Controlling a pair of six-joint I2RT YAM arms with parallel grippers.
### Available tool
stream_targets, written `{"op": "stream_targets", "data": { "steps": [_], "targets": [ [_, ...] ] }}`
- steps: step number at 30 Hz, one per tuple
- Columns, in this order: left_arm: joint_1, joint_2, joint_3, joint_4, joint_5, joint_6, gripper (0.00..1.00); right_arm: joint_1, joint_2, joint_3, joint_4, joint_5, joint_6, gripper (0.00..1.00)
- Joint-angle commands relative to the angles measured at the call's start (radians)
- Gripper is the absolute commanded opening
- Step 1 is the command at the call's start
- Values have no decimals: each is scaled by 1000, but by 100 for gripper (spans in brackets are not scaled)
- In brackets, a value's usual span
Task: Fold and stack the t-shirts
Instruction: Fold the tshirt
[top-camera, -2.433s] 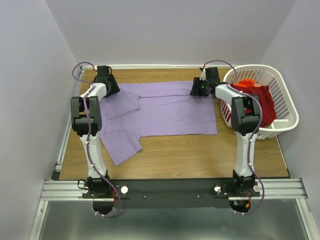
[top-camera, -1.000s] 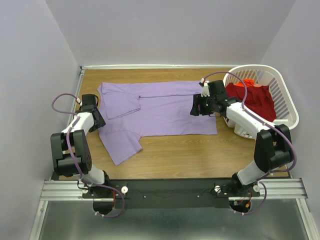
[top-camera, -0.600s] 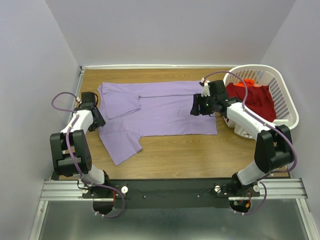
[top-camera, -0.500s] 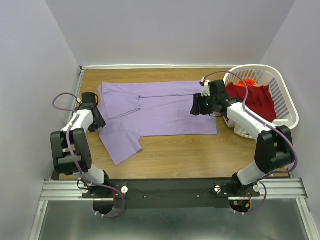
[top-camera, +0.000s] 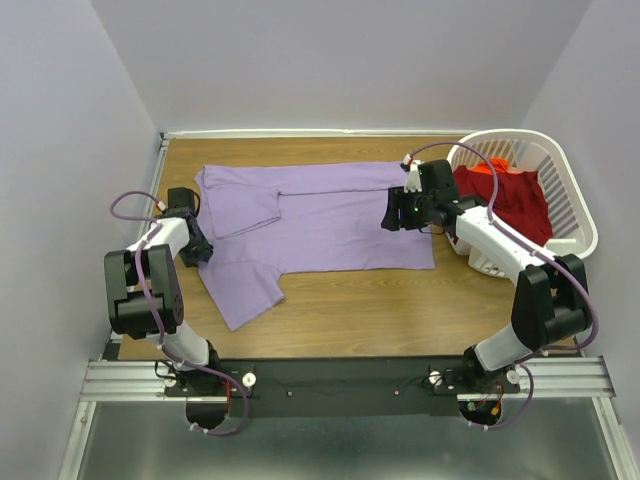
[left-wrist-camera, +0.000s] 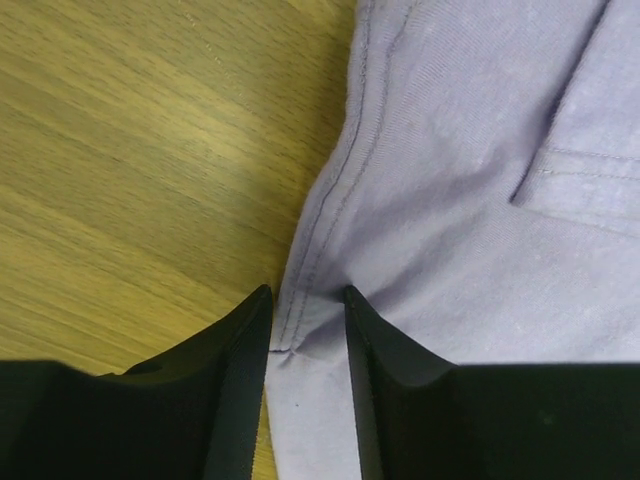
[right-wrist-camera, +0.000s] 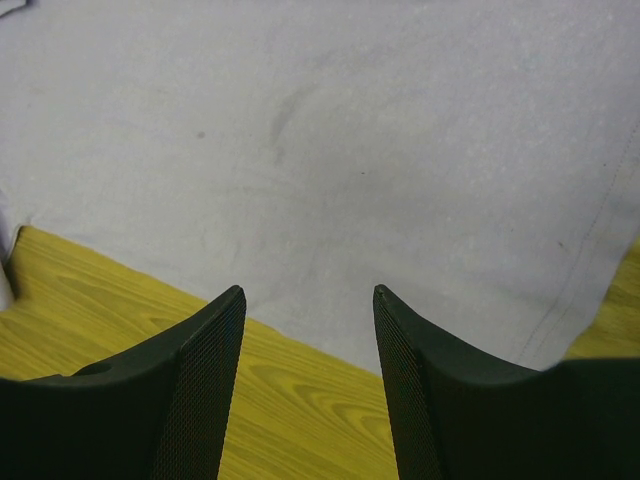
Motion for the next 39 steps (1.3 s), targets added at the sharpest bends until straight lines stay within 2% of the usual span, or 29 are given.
{"op": "stream_targets", "data": {
  "steps": [1,6,7,9,17,21,24,31,39],
  "targets": [
    [4,34,-52,15,13,-21,37,-3,-23,-16,1,24,-16,62],
    [4,8,-67,23,27,-28,15,-3,-20,-18,0,33,-8,62],
    [4,-7,-75,29,30,-28,6,-3,-21,-21,-2,37,-5,62],
    [5,-24,-79,37,37,-30,0,-3,-32,-30,-2,64,7,62],
    [5,-121,-105,60,16,-44,0,-5,-102,-110,-81,254,82,62],
    [5,-194,-159,104,-1,-51,0,-3,-130,-171,-105,296,114,61],
    [7,-245,-193,135,-54,-59,0,-3,-133,-197,-115,354,127,61],
    [16,-348,-228,157,-140,-74,0,-2,-87,-206,-121,377,175,58],
    [18,-357,-220,154,-193,-93,0,12,-50,-216,-123,463,225,58]
  ]
}}
